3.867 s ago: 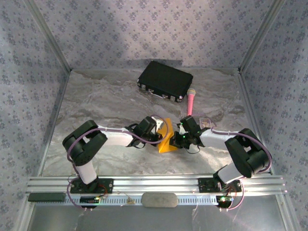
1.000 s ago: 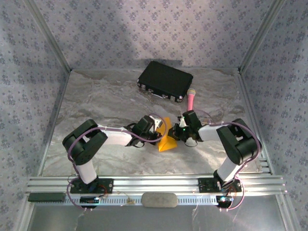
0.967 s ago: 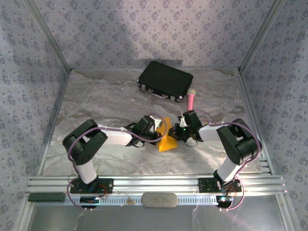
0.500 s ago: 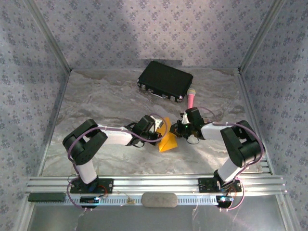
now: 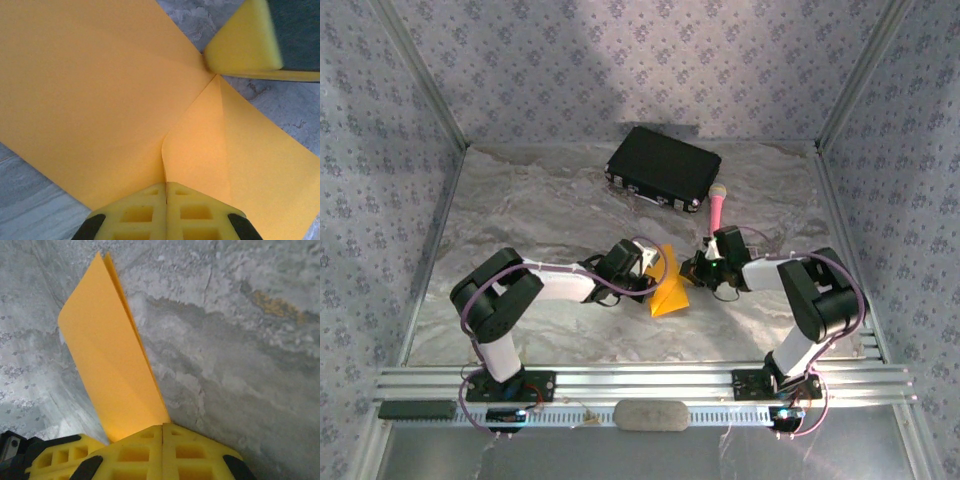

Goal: Fold a paper plane with a square sheet of paper (pick it up from the middle)
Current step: Fold the triangle a second time at the center of the table.

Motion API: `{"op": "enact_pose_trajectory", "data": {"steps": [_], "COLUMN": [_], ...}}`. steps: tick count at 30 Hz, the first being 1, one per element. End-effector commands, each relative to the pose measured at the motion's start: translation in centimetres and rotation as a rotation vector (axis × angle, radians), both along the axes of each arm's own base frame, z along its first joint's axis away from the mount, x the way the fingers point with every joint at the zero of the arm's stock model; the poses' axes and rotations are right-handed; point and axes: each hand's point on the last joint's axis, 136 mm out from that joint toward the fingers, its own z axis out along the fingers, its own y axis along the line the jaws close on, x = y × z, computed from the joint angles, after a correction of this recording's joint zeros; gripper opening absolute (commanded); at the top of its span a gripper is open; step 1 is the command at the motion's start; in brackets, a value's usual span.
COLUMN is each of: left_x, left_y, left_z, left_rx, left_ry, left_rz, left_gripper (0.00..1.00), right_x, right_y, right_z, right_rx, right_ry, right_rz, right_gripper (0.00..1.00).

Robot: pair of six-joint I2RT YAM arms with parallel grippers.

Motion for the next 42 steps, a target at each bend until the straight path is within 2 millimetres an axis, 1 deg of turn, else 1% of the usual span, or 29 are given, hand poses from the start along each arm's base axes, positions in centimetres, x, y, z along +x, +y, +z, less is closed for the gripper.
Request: {"op": "enact_pose_trajectory", "data": {"steps": [1,4,6,8,11,13,15,17,20,26,29,33,35,37,40,42], "left_x": [-1.3,-1.3,-1.3,-1.3,-1.2,-1.1,-1.2,-1.2,-1.3,-1.2,-1.3,-1.3,-1.3,-1.2,-1.3,-1.1], "left_y": [1.1,1.1,1.1,1.1,1.0,0.9,0.9,1.0,1.0,1.0,1.0,1.0,1.0,0.9,0.8,0.7], "left_z": [-1.9,-1.9,-2.0,-1.9,-1.8,-1.7,-1.7,-1.8,-1.7,-1.7,-1.7,-1.7,-1.6,-1.6,-1.4,-0.8], "left_rx": [0.073,0.073,0.073,0.071,0.068,0.064,0.063,0.065,0.066,0.064,0.065,0.064,0.063,0.061,0.058,0.049], "left_ry": [0.063,0.063,0.064,0.063,0.059,0.059,0.06,0.059,0.06,0.059,0.06,0.059,0.059,0.057,0.06,0.056], "left_rz": [-0.025,-0.023,-0.023,-0.022,-0.019,-0.021,-0.023,-0.022,-0.027,-0.024,-0.026,-0.026,-0.027,-0.027,-0.03,-0.024], "left_gripper": [0.0,0.0,0.0,0.0,0.0,0.0,0.0,0.0,0.0,0.0,0.0,0.0,0.0,0.0,0.0,0.04], "right_x": [-0.4,-1.2,-1.9,-2.4,-3.3,-3.7,-3.9,-4.1,-3.8,-3.1,-3.0,-3.1,-3.4,-3.9,-4.6,-4.9], "right_y": [0.4,2.0,2.9,3.4,3.4,3.0,2.4,2.2,2.4,4.0,4.4,4.2,3.7,3.3,2.6,2.0], "right_z": [2.1,3.1,2.8,1.9,-0.1,-1.2,-1.8,-2.1,-1.4,1.8,2.1,0.8,-0.3,-1.5,-2.7,-3.2], "right_rx": [0.015,0.041,0.04,0.027,-0.008,-0.02,-0.038,-0.046,-0.036,0.033,0.05,0.031,0.003,-0.021,-0.062,-0.089], "right_ry": [-0.036,-0.053,-0.04,-0.014,0.034,0.054,0.069,0.077,0.061,-0.013,-0.021,0.002,0.025,0.059,0.097,0.11], "right_rz": [0.021,0.084,0.111,0.121,0.119,0.105,0.091,0.089,0.088,0.134,0.14,0.134,0.132,0.129,0.116,0.103], "right_gripper": [0.04,0.04,0.04,0.04,0.03,0.03,0.03,0.03,0.03,0.04,0.04,0.04,0.04,0.03,0.01,0.01]}}
